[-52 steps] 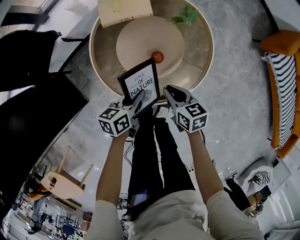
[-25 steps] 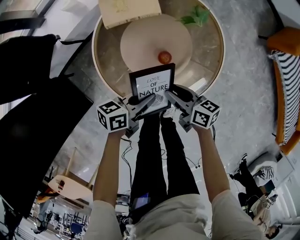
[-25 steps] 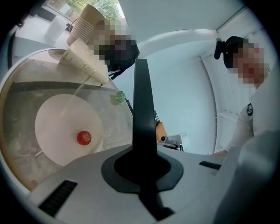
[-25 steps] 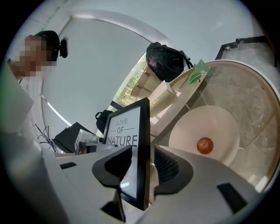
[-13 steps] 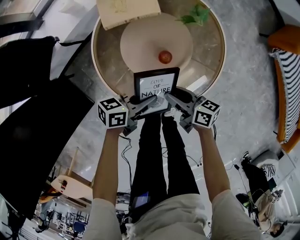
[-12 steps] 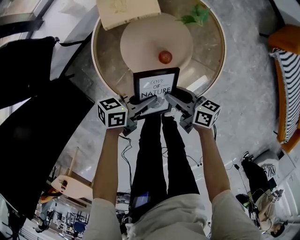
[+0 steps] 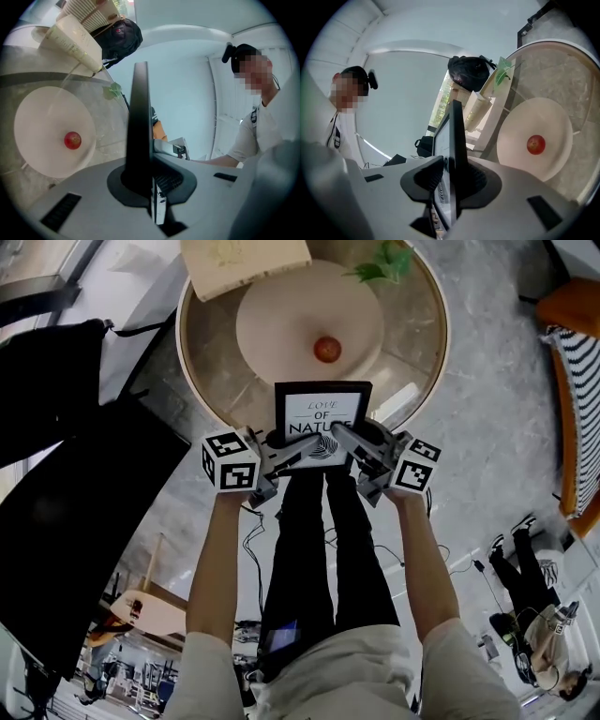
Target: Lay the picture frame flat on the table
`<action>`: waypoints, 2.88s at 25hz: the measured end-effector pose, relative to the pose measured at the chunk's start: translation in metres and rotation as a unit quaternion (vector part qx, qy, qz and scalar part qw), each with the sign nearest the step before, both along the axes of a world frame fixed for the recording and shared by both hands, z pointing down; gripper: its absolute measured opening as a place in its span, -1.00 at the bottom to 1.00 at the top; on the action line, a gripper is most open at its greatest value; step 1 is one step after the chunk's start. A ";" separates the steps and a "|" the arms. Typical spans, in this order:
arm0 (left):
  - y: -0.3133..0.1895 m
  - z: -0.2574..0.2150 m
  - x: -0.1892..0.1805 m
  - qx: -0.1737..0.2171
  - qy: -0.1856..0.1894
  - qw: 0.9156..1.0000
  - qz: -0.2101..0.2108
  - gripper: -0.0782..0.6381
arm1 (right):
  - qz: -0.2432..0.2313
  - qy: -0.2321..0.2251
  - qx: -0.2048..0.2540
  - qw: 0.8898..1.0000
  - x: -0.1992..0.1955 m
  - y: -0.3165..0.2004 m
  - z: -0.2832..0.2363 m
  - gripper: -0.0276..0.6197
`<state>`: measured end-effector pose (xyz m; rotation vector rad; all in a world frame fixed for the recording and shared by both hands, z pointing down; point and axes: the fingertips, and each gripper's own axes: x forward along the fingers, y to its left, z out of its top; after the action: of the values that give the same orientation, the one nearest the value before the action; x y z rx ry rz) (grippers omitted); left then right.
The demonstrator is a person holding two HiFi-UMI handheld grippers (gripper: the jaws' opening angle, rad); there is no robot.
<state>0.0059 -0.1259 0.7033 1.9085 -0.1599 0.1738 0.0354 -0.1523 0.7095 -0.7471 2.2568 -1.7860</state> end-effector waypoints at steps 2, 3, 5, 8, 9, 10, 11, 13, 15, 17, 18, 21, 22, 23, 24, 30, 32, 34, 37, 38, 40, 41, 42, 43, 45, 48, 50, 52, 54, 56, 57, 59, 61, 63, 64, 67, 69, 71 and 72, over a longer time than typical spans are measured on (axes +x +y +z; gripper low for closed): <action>-0.003 0.007 0.004 0.003 -0.014 1.000 -0.010 -0.70 | 0.013 0.001 -0.007 1.000 0.007 -0.002 0.004 -0.57; -0.005 0.011 0.006 0.002 -0.022 1.000 -0.017 -0.69 | 0.018 0.001 -0.010 1.000 0.010 -0.004 0.005 -0.58; -0.011 0.020 0.007 0.001 -0.046 0.998 -0.031 -0.52 | 0.027 -0.003 -0.011 1.000 0.016 -0.007 0.005 -0.63; -0.018 0.029 0.005 -0.002 -0.071 0.997 -0.042 -0.34 | 0.043 -0.017 -0.017 0.999 0.020 -0.009 0.003 -0.71; -0.020 0.031 0.005 -0.002 -0.079 0.996 -0.044 -0.28 | 0.048 -0.022 -0.020 0.998 0.021 -0.010 0.003 -0.73; -0.021 0.033 0.005 0.000 -0.088 0.995 -0.046 -0.24 | 0.053 -0.026 -0.023 0.998 0.023 -0.011 0.003 -0.73; -0.023 0.035 0.006 0.001 -0.096 0.994 -0.048 -0.21 | 0.057 -0.030 -0.025 0.998 0.026 -0.011 0.003 -0.74; -0.027 0.039 0.005 0.004 -0.113 0.992 -0.055 -0.16 | 0.064 -0.036 -0.028 0.997 0.030 -0.012 0.004 -0.74; -0.032 0.045 0.000 0.008 -0.137 0.989 -0.064 -0.15 | 0.070 -0.037 -0.032 0.996 0.034 -0.013 0.006 -0.75; -0.035 0.052 -0.010 0.021 -0.172 0.982 -0.069 -0.14 | 0.077 -0.028 -0.038 0.996 0.037 -0.014 0.012 -0.76; -0.037 0.055 -0.016 0.030 -0.190 0.979 -0.069 -0.15 | 0.081 -0.022 -0.044 0.995 0.039 -0.013 0.016 -0.76; -0.035 0.063 -0.025 0.056 -0.231 0.970 -0.054 -0.15 | 0.101 -0.007 -0.070 0.992 0.044 -0.010 0.030 -0.76; -0.033 0.065 -0.025 0.069 -0.246 0.966 -0.041 -0.15 | 0.108 -0.002 -0.079 0.991 0.047 -0.009 0.036 -0.76; -0.031 0.068 -0.024 0.086 -0.265 0.960 -0.026 -0.15 | 0.115 0.003 -0.087 0.990 0.049 -0.007 0.041 -0.76; -0.029 0.070 -0.022 0.105 -0.284 0.953 -0.009 -0.15 | 0.122 0.007 -0.095 0.988 0.051 -0.005 0.046 -0.76; -0.014 0.073 0.010 0.167 -0.315 0.932 0.066 -0.16 | 0.159 0.035 -0.142 0.976 0.069 0.012 0.070 -0.76; -0.007 0.074 0.023 0.162 -0.306 0.935 0.076 -0.21 | 0.169 0.038 -0.157 0.972 0.074 0.017 0.074 -0.76; -0.002 0.077 0.032 0.159 -0.303 0.936 0.084 -0.31 | 0.179 0.038 -0.164 0.969 0.077 0.021 0.075 -0.76; 0.003 0.086 0.037 0.162 -0.327 0.927 0.088 -0.49 | 0.185 0.067 -0.173 0.965 0.084 0.027 0.081 -0.76; 0.005 0.089 0.038 0.164 -0.335 0.923 0.092 -0.53 | 0.186 0.077 -0.174 0.964 0.086 0.028 0.082 -0.76; 0.009 0.094 0.040 0.168 -0.347 0.917 0.100 -0.60 | 0.188 0.094 -0.172 0.962 0.087 0.029 0.083 -0.75; 0.011 0.096 0.041 0.169 -0.354 0.914 0.103 -0.61 | 0.189 0.102 -0.172 0.962 0.088 0.028 0.083 -0.75; 0.013 0.099 0.042 0.169 -0.360 0.912 0.103 -0.62 | 0.189 0.109 -0.172 0.961 0.088 0.028 0.082 -0.75; 0.014 0.101 0.042 0.168 -0.366 0.910 0.101 -0.62 | 0.189 0.117 -0.173 0.960 0.088 0.027 0.082 -0.75; 0.014 0.102 0.043 0.165 -0.371 0.909 0.093 -0.62 | 0.187 0.134 -0.173 0.958 0.089 0.026 0.084 -0.73; 0.012 0.103 0.044 0.166 -0.373 0.908 0.088 -0.62 | 0.175 0.157 -0.168 0.957 0.090 0.026 0.087 -0.69; 0.012 0.104 0.044 0.167 -0.377 0.907 0.088 -0.62 | 0.161 0.174 -0.161 0.958 0.089 0.026 0.088 -0.66; 0.012 0.105 0.044 0.161 -0.381 0.907 0.084 -0.62 | 0.140 0.200 -0.150 0.958 0.085 0.026 0.090 -0.61; 0.012 0.106 0.042 0.155 -0.383 0.907 0.080 -0.62 | 0.119 0.227 -0.138 0.957 0.083 0.025 0.091 -0.57; 0.011 0.107 0.040 0.152 -0.384 0.908 0.074 -0.62 | 0.102 0.254 -0.124 0.954 0.079 0.020 0.091 -0.53; 0.008 0.107 0.039 0.153 -0.385 0.907 0.071 -0.62 | 0.096 0.268 -0.117 0.952 0.077 0.015 0.091 -0.52; -0.001 0.107 0.035 0.157 -0.387 0.906 0.065 -0.62 | 0.084 0.299 -0.102 0.945 0.072 0.006 0.091 -0.47; -0.009 0.106 0.031 0.157 -0.386 0.907 0.061 -0.62 | 0.075 0.328 -0.088 0.937 0.067 -0.002 0.091 -0.42; -0.016 0.104 0.027 0.154 -0.381 0.910 0.058 -0.62 | 0.067 0.351 -0.075 0.931 0.062 -0.010 0.091 -0.36; -0.020 0.104 0.025 0.153 -0.379 0.911 0.055 -0.62 | 0.064 0.359 -0.070 0.928 0.060 -0.014 0.092 -0.34; -0.028 0.105 0.019 0.150 -0.371 0.915 0.047 -0.62 | 0.064 0.375 -0.062 0.923 0.054 -0.024 0.095 -0.28; -0.032 0.106 0.016 0.148 -0.366 0.918 0.043 -0.62 | 0.068 0.374 -0.063 0.923 0.052 -0.027 0.097 -0.26; -0.034 0.108 0.012 0.144 -0.361 0.921 0.039 -0.64 | 0.075 0.366 -0.073 0.925 0.051 -0.027 0.101 -0.25; -0.035 0.109 0.011 0.141 -0.360 0.922 0.037 -0.65 | 0.078 0.362 -0.079 0.925 0.052 -0.027 0.102 -0.24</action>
<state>0.0166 -0.1610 0.8120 2.0540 -0.6340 0.9502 0.0870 -0.1790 0.8115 -1.8168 2.3436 -1.8247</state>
